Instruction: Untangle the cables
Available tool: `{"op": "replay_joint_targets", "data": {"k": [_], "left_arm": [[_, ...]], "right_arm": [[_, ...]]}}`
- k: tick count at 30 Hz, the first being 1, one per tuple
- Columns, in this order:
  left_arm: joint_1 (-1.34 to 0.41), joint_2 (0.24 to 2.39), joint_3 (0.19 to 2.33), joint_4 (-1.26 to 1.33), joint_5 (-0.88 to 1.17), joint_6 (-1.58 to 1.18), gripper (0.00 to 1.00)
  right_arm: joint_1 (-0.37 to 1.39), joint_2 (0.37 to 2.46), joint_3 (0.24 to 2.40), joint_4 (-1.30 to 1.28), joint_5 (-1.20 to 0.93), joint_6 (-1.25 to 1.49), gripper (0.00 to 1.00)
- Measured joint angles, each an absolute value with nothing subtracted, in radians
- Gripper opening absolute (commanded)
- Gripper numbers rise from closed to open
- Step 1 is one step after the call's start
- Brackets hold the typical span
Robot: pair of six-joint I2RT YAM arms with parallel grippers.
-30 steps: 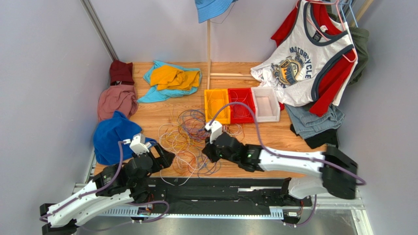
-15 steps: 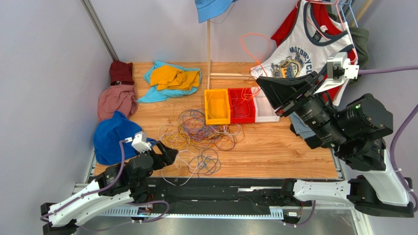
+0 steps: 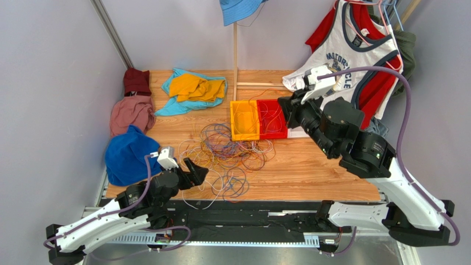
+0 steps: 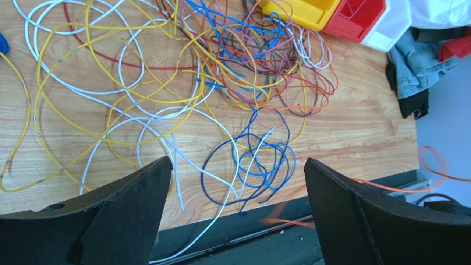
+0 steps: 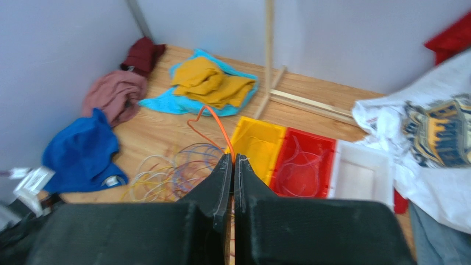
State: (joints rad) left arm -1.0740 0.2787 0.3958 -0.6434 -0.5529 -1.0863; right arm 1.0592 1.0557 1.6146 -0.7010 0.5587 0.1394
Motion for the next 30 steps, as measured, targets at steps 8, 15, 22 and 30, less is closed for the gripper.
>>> {"op": "replay_joint_targets", "data": {"k": [8,15,22,30], "left_arm": [[-1.074,0.284,0.377,-0.633,-0.527,-1.090,0.98],[-1.074,0.284,0.371,-0.623,-0.513,-1.090,0.98],[-1.074,0.287,0.358,-0.601,-0.506,-1.090,0.98],[-1.074,0.306,0.348,-0.593,-0.493,-1.091,0.98]], "right_arm": [[0.727,1.095,1.537,-0.688,0.463,0.211,0.00],[0.703,1.153,1.537,-0.656,0.412,0.220,0.00],[0.688,1.179,1.641,-0.627,0.422,0.191,0.00],[0.617,1.272,1.779,-0.551,0.448,0.141,0.00]]}}
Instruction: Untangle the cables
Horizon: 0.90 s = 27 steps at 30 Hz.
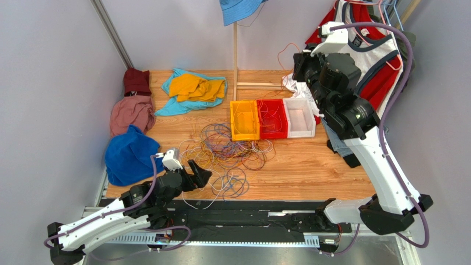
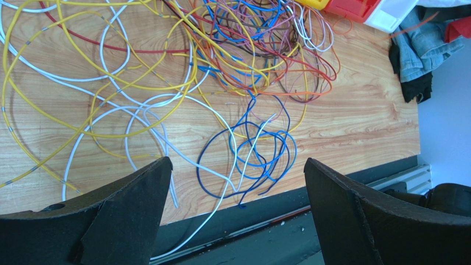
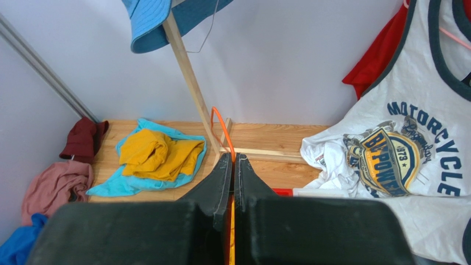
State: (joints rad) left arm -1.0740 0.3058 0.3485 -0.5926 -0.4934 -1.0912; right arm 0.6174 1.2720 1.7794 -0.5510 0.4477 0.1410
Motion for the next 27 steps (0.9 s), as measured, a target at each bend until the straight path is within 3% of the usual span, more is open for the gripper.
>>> {"op": "replay_joint_targets", "data": {"k": [17,27], "left_arm": [[-1.074,0.332,0.308,-0.557,-0.450,-1.097,0.98],[-1.074,0.371,0.273,-0.506,-0.441,-1.098,0.98]], "right_arm": [[0.521,1.500,1.918,-0.471,0.428,0.116,0.00],[0.489,1.505,1.703,-0.374,0.397,0.143,0.00]]}}
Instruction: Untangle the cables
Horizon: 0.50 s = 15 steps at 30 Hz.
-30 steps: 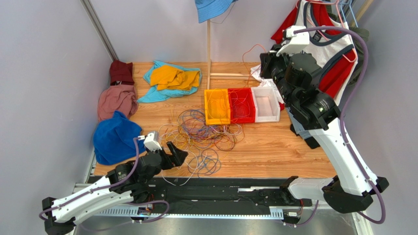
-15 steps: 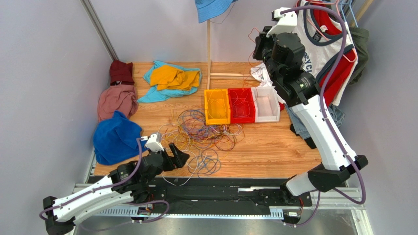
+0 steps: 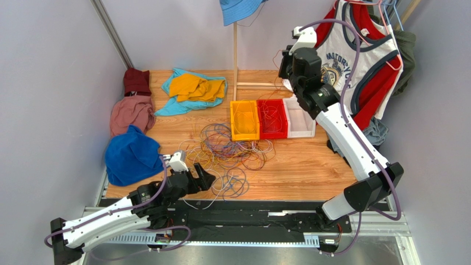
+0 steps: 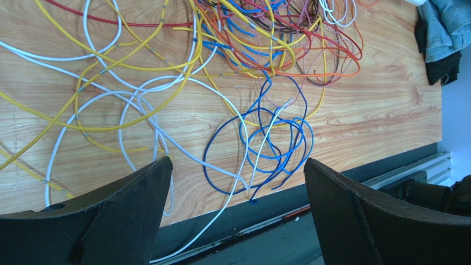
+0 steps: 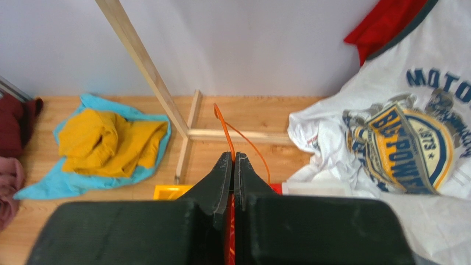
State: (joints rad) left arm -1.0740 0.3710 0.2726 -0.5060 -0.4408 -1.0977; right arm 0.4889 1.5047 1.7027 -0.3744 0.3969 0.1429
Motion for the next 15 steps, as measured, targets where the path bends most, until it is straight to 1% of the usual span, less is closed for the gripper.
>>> {"op": "replay_joint_targets", "data": {"k": [6,15], "left_arm": [[-1.074,0.408,0.272,-0.472,-0.432,-1.098,0.98],[-1.074,0.421,0.264,-0.454,-0.426,-1.099,0.98]], "right_arm": [[0.485,1.503,1.534,-0.339,0.390,0.159,0.00],[0.444,1.500,1.356,-0.265,0.381,0.190,0.00]]}}
